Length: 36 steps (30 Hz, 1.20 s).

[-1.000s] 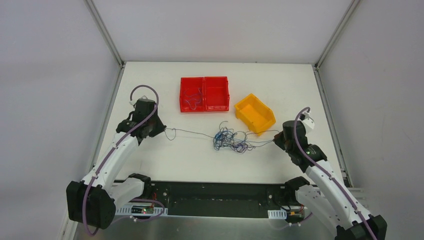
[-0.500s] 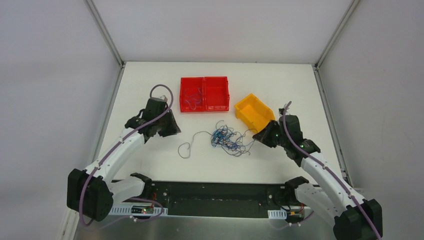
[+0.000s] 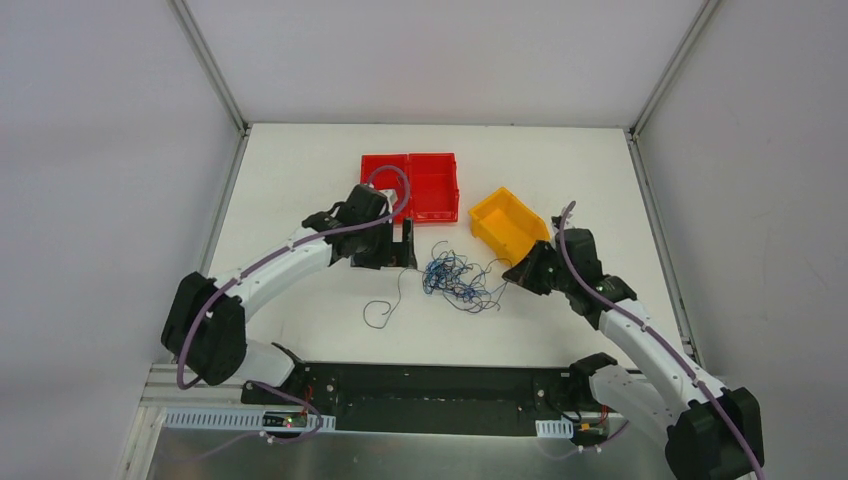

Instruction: Untangle the cables

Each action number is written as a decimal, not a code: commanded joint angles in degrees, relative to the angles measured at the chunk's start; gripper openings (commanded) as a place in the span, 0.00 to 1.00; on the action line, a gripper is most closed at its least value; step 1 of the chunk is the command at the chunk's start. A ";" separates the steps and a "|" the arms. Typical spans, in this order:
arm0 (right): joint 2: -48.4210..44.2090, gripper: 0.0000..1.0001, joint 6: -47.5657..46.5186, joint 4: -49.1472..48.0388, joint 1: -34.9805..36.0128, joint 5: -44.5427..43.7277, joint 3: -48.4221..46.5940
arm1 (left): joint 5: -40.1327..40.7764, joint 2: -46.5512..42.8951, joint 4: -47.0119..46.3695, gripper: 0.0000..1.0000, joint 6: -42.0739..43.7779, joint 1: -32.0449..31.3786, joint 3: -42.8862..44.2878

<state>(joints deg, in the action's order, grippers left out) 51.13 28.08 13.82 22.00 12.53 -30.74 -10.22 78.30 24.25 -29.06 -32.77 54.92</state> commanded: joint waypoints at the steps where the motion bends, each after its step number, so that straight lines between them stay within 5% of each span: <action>1: 0.70 0.00 -1.99 -2.00 -0.03 1.68 -1.03 | -0.08 4.51 -1.33 0.99 0.75 -2.38 4.78; 22: -3.97 0.00 -1.16 1.17 0.12 1.21 1.61 | -9.63 26.79 -9.85 0.93 3.98 -10.20 13.59; 36: -4.24 0.00 1.30 2.20 0.28 -2.49 4.13 | -12.84 25.23 -23.20 0.86 7.09 -10.75 7.49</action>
<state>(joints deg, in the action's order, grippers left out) 47.00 28.05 15.90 22.00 11.16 -27.24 -20.14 104.64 6.52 -23.57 -42.83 64.49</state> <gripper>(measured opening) 0.016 0.880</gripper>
